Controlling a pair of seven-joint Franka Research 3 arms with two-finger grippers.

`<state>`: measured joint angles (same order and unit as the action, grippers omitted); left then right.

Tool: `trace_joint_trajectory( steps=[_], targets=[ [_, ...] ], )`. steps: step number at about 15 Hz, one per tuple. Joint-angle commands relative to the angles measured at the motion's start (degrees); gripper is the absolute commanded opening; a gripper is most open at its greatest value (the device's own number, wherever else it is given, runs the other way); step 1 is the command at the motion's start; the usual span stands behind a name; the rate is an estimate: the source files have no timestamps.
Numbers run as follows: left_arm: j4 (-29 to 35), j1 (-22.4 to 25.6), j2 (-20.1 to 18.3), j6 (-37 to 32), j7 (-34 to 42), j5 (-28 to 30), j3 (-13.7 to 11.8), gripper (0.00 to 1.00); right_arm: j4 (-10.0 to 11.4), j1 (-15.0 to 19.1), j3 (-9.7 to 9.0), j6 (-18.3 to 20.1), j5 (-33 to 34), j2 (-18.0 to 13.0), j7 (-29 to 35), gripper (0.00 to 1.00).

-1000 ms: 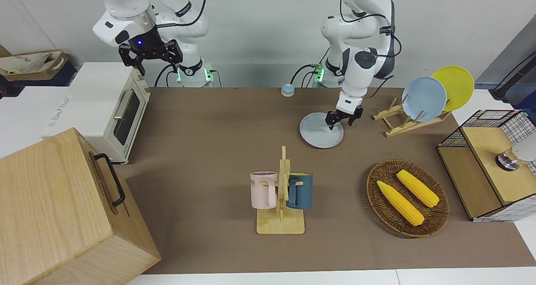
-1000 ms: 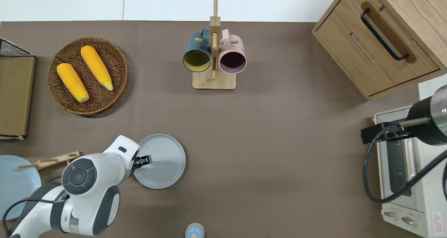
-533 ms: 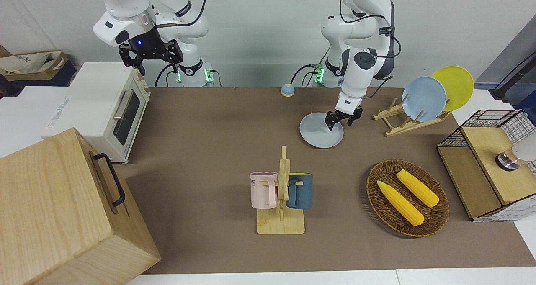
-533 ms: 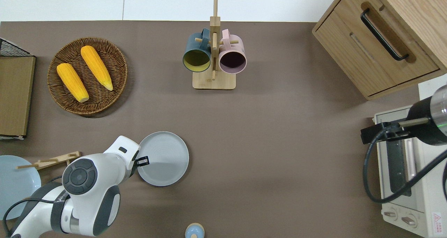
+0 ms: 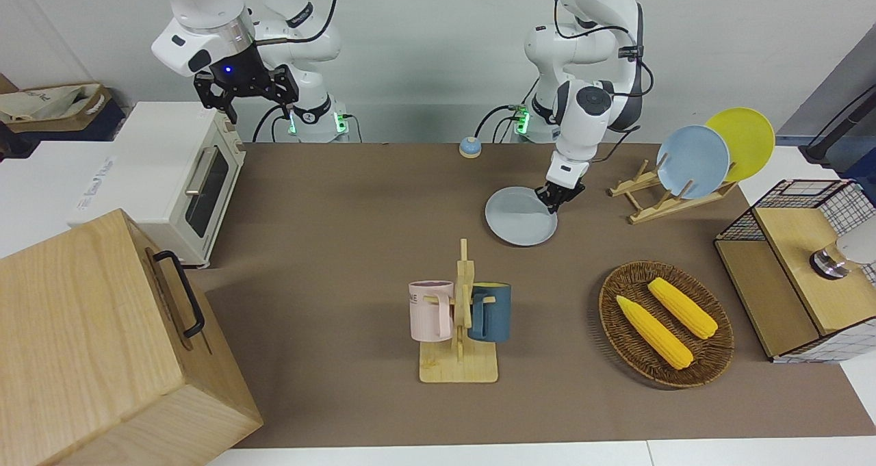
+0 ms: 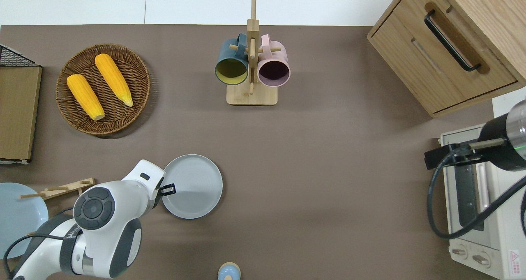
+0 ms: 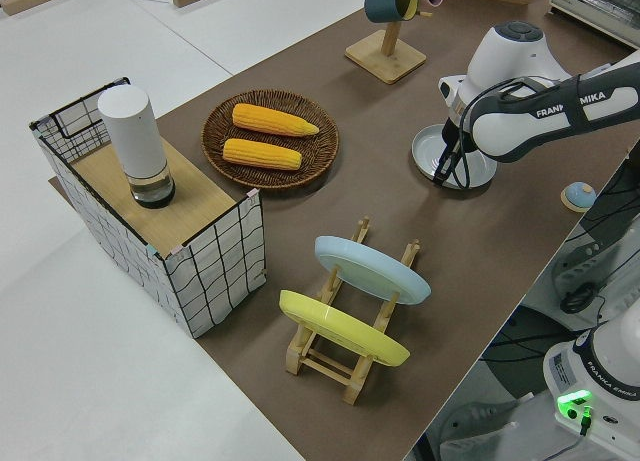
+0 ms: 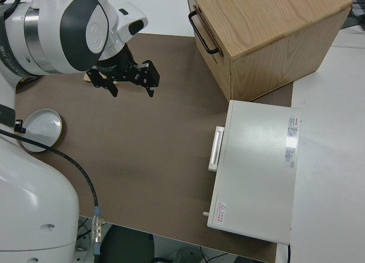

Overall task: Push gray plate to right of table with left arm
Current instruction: 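Push the gray plate with the left gripper toward the toaster oven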

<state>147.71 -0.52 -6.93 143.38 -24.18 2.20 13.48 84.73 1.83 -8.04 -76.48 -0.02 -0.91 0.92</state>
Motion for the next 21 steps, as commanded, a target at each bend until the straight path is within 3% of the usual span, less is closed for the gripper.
trace_joint_trajectory(
  steps=[1, 3, 6, 10, 11, 14, 16, 21],
  targets=[
    [0.92, -0.36, 0.42, 1.91, -0.96, -0.18, -0.21, 0.0, -0.53, 1.16, -0.92, 0.89, -0.25, -0.14, 0.66, 0.983],
    [0.74, -0.45, 0.42, 1.64, -4.36, -0.18, 0.92, 0.0, -0.53, 1.07, -0.92, 0.89, -0.25, -0.14, 0.66, 0.983],
    [0.31, -0.45, 0.69, 1.82, -11.57, -0.18, 4.78, 0.0, -0.53, 1.07, -0.92, 0.89, -0.25, -0.14, 0.66, 0.983],
    [-2.33, -0.45, 2.35, 1.91, -22.64, -0.1, 11.46, 0.0, -0.53, 1.07, -0.92, 0.89, -0.25, -0.14, 0.66, 0.983],
    [-3.81, -0.45, 3.49, 1.91, -26.84, -0.1, 14.35, 0.0, -0.53, 1.07, -0.92, 0.89, -0.25, -0.14, 0.66, 0.983],
    [-7.42, -0.79, 6.91, 2.17, -35.47, -0.18, 19.55, 0.0, -0.53, 1.07, -0.92, 0.89, -0.25, -0.14, 0.66, 0.983],
    [-10.93, -2.89, 10.25, 2.17, -42.23, -2.71, 20.18, 0.0, -0.53, 1.16, -0.92, 0.89, -0.25, -0.14, 0.66, 0.983],
    [-16.12, -9.14, 17.02, 2.09, -63.33, -19.49, 20.18, 0.0, -0.53, 1.07, -0.92, 0.89, -0.25, -0.14, 0.66, 0.983]
  ],
)
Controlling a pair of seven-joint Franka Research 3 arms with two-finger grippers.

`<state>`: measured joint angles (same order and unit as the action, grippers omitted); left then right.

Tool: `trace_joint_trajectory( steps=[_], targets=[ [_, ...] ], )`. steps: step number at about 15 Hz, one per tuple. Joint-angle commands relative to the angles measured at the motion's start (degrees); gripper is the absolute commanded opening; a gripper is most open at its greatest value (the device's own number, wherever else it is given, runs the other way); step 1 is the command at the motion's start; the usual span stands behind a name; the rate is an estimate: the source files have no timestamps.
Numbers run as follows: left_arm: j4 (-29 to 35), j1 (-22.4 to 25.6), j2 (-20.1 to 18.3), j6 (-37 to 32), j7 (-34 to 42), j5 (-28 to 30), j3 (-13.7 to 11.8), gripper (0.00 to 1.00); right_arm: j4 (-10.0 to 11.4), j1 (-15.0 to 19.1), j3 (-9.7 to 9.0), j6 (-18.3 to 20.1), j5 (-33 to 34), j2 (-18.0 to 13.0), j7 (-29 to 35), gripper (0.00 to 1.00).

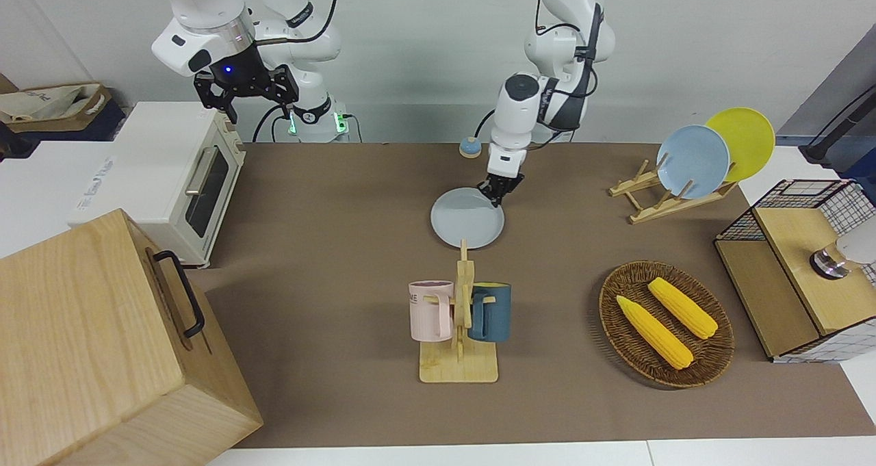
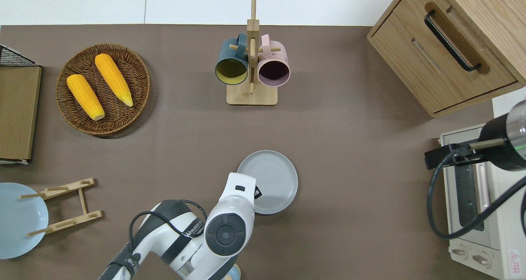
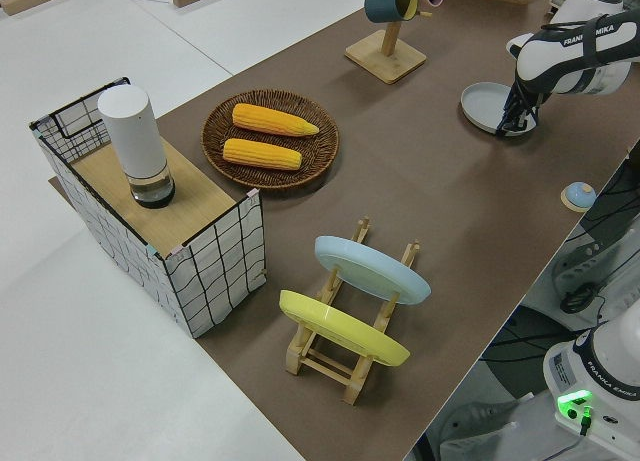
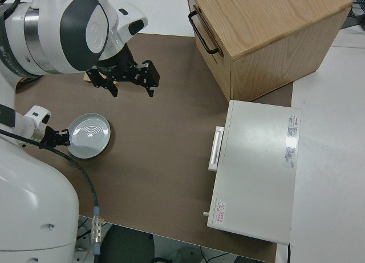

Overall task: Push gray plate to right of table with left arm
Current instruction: 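Push the gray plate with the left gripper toward the toaster oven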

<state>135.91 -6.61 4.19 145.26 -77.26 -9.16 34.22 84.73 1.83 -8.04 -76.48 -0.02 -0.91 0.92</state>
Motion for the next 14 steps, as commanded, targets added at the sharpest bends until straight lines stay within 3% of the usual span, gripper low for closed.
trace_joint_trajectory(
  steps=[1, 7, 8, 9, 10, 11, 14],
  targets=[
    [-4.77, -3.93, 6.7, 0.2, -12.63, -10.07, -0.56, 0.0, -0.53, 1.07, -0.92, 0.89, -0.25, -0.14, 0.75, 0.983],
    [-6.89, -4.64, 7.5, -0.77, -13.01, -10.71, -0.56, 0.01, -0.53, 1.16, -0.92, 0.89, -0.25, -0.14, 0.66, 0.983],
    [-7.15, -4.55, 7.5, -1.11, -12.31, -11.23, -0.64, 0.21, -0.53, 1.07, -0.92, 0.89, -0.25, -0.14, 0.66, 0.983],
    [-7.59, -4.38, 7.5, -2.08, -11.17, -11.5, -0.64, 0.51, -0.53, 1.16, -0.92, 0.89, -0.25, -0.14, 0.75, 0.983],
    [-9.16, -4.38, 7.59, -4.7, -8.2, -11.41, -0.64, 0.9, -0.53, 1.07, -0.92, 0.89, -0.25, -0.14, 0.66, 0.983],
    [-10.04, -4.38, 7.85, -6.03, -6.61, -11.32, -0.64, 1.0, -0.53, 1.07, -0.92, 0.89, -0.25, -0.14, 0.66, 0.983],
    [-12.07, -4.11, 7.94, -9.11, -3.7, -11.15, -0.64, 1.0, -0.53, 1.07, -0.92, 0.89, -0.25, -0.14, 0.66, 0.983]
  ],
)
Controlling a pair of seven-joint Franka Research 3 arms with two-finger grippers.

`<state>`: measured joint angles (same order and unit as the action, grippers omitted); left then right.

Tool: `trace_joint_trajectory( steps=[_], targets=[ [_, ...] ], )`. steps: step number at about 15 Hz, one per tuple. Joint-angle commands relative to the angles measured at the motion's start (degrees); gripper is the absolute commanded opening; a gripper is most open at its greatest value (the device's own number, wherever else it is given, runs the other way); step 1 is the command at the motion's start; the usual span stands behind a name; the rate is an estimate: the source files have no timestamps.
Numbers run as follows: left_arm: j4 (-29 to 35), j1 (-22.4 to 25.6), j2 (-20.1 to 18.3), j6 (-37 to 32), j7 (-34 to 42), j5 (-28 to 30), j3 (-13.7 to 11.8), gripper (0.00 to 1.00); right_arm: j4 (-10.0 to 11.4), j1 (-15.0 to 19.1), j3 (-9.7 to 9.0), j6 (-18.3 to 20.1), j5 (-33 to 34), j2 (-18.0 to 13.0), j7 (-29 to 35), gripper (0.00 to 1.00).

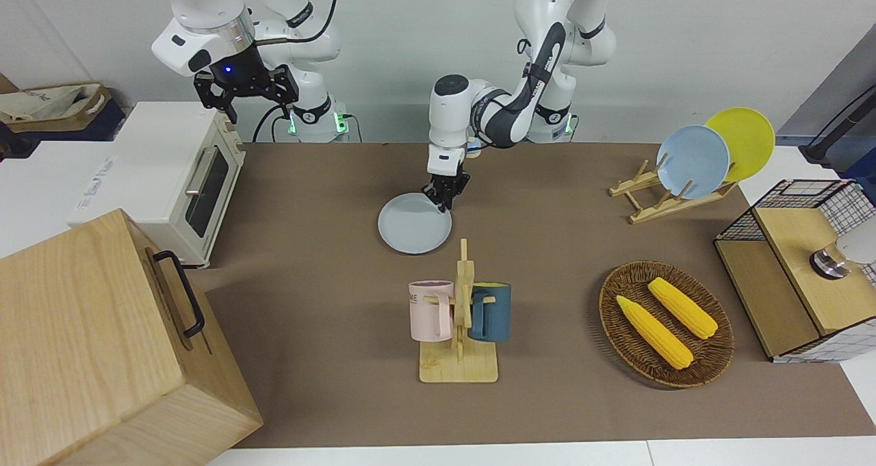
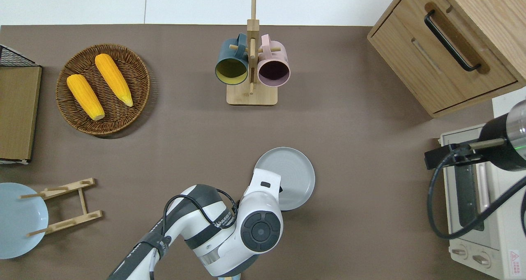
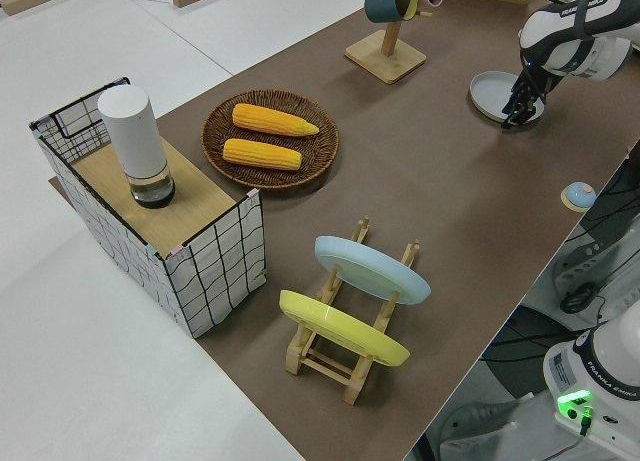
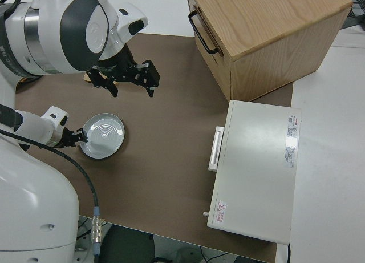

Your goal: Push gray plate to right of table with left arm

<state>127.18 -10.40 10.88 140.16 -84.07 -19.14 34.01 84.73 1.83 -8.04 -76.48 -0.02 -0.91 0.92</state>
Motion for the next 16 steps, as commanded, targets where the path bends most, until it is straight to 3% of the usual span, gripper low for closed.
trace_joint_trajectory(
  steps=[1, 8, 12, 16],
  targets=[
    [-3.86, -0.32, 1.07, -5.07, 4.69, -0.82, -0.52, 1.0, -0.54, 1.07, -0.92, 0.9, -0.25, -0.14, 0.66, 0.983],
    [-10.98, 5.12, -2.09, -18.59, 28.49, 7.36, -1.14, 1.0, -0.54, 1.16, -0.92, 0.9, -0.25, -0.14, 0.66, 0.983],
    [-14.76, 13.11, -7.27, -28.17, 44.13, 14.64, -1.23, 1.0, -0.54, 1.07, -0.92, 0.9, -0.25, -0.14, 0.66, 0.983],
    [-22.04, 24.18, -10.97, -41.61, 62.77, 17.73, -1.49, 1.0, -0.54, 1.07, -0.92, 0.9, -0.25, -0.14, 0.66, 0.983]
  ],
)
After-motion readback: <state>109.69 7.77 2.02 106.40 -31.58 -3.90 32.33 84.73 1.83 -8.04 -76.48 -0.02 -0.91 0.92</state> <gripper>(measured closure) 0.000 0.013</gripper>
